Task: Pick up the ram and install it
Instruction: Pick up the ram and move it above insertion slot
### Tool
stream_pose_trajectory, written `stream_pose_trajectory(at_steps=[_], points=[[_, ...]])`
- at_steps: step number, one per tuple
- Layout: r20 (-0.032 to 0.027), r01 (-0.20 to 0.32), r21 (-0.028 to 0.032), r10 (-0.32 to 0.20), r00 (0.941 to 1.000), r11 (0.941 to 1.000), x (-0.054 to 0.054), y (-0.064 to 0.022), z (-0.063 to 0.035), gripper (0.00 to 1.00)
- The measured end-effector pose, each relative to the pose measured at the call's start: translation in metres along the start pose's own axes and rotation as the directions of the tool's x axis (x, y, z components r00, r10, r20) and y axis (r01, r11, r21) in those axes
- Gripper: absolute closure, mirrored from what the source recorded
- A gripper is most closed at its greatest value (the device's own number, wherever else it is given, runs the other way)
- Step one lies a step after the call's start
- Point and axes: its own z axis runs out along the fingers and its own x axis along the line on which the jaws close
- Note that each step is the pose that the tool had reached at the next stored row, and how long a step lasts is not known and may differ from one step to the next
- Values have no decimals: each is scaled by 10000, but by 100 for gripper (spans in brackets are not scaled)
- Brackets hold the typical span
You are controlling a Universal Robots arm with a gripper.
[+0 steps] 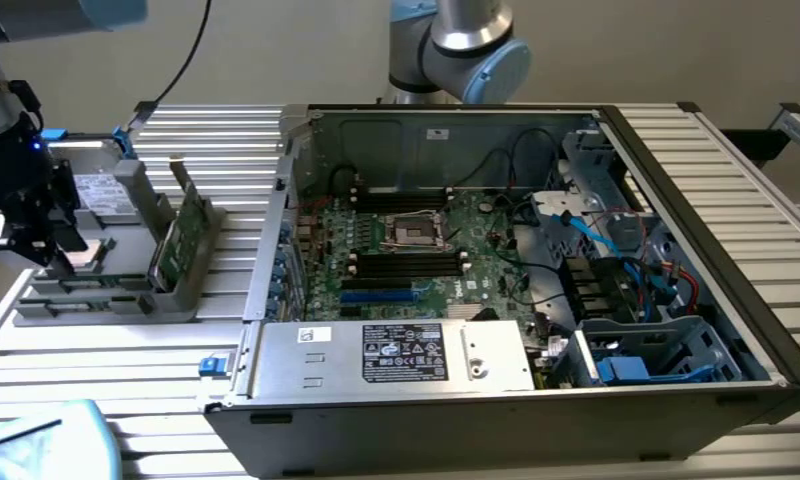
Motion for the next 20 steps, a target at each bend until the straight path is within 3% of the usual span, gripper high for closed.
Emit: stream_pose_trajectory(at_steps=[20], points=[[11, -245, 39, 245, 9997, 9997, 3, 28, 367, 55]])
